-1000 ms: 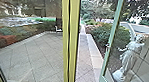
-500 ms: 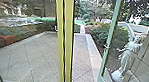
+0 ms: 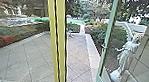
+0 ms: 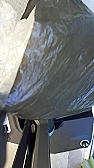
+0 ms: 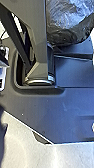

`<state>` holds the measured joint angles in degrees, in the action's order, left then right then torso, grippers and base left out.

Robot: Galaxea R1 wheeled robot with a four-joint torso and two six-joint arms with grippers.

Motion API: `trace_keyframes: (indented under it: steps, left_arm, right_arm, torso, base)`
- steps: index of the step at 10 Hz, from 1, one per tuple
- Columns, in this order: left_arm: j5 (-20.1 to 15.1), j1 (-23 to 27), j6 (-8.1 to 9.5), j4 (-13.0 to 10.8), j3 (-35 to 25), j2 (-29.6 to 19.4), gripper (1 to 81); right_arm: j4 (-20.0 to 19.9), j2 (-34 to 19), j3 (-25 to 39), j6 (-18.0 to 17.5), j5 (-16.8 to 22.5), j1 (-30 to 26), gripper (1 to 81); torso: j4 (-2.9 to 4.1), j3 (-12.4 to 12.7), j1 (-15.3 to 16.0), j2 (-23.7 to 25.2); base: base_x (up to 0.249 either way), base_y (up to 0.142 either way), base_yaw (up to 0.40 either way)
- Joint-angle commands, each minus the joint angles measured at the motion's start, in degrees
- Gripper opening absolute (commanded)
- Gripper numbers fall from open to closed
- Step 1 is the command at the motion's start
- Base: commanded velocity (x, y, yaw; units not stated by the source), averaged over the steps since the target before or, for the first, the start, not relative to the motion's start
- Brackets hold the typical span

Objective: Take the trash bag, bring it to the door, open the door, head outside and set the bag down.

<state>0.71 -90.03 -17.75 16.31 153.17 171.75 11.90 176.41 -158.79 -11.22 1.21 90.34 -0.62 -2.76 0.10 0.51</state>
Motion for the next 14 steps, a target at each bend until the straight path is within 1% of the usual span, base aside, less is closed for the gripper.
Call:
trace_keyframes:
  steps: [1, 3, 14]
  left_arm:
    - [-3.87, 2.00, -0.09, -0.14, -0.15, -0.09, 1.0]
    - [-3.87, 2.00, -0.09, -0.23, -0.15, 0.09, 1.0]
    - [-3.61, 2.00, -0.36, -0.31, -0.15, 0.96, 1.0]
  right_arm:
    - [0.32, 0.37, 0.16, 1.46, 2.66, -1.43, 81.1]
    - [0.23, 0.37, 0.16, 1.81, 2.48, -1.17, 81.1]
    - [-0.30, 0.37, 0.16, 1.37, 2.40, -2.14, 81.1]
  torso:
    - [0.00, 0.00, 0.00, 0.00]
    - [0.00, 0.00, 0.00, 0.00]
    - [0.00, 0.02, 0.00, 0.00]
  base:
    - [0.000, -0.109, 0.000]
    - [0.000, -0.111, 0.000]
    - [0.000, -0.128, 0.000]
